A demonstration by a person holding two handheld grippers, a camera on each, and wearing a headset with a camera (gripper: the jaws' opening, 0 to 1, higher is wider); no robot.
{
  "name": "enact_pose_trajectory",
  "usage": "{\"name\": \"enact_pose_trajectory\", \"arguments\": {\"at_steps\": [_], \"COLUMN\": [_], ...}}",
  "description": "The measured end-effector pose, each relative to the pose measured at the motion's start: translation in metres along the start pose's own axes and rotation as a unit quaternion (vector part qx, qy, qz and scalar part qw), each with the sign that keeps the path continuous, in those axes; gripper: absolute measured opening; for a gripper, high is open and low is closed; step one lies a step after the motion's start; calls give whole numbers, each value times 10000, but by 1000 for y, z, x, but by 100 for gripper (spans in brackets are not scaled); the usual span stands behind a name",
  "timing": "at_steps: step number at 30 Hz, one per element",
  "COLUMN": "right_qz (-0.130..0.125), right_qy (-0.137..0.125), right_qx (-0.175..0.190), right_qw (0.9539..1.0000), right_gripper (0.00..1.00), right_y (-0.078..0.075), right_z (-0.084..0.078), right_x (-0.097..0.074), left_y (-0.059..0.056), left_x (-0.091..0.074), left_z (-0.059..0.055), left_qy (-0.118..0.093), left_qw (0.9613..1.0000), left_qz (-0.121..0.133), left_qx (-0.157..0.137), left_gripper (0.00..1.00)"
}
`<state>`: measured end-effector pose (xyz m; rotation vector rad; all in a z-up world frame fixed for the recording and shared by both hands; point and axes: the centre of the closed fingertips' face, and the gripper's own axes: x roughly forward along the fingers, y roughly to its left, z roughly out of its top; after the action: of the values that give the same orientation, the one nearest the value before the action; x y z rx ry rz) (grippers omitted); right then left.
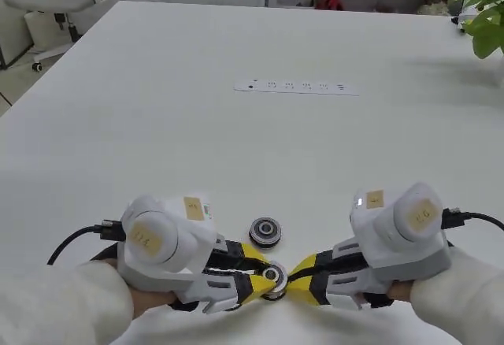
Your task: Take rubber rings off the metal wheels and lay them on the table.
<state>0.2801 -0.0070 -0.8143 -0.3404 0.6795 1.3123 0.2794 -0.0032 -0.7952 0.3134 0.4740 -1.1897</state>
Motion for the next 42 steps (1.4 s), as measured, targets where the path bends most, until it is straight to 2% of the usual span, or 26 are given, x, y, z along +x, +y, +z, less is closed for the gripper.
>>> {"name": "enact_pose_trajectory", "arguments": {"at_steps": [3, 16, 23, 27, 35, 42], "right_qz": [-16, 24, 46, 101, 117, 113], "right_qy": [24, -43, -189, -376, -402, -399], "right_qx": [28, 729, 1110, 1428, 1629, 1629], "right_qw": [10000, 9973, 9936, 9890, 9858, 9858], "right_gripper": [0, 0, 0, 0, 0, 0], "right_y": [0, -4, -8, -8, -6, -4], "right_z": [0, 1, 4, 11, 13, 14], "right_x": [0, -5, -9, -12, -11, -10], "left_y": [0, 0, 1, 1, 2, 2], "left_x": [0, 0, -1, -1, 0, -1], "left_z": [0, -1, 0, 0, -1, -1], "left_qy": [-5, -77, -85, -76, -37, -23], "left_qw": [10000, 10000, 10000, 10000, 9999, 9999], "left_qz": [0, -9, 8, 21, 40, 44], "left_qx": [-1, 20, 27, 41, 131, 159], "left_gripper": [14, 14, 14, 14, 13, 13]}}
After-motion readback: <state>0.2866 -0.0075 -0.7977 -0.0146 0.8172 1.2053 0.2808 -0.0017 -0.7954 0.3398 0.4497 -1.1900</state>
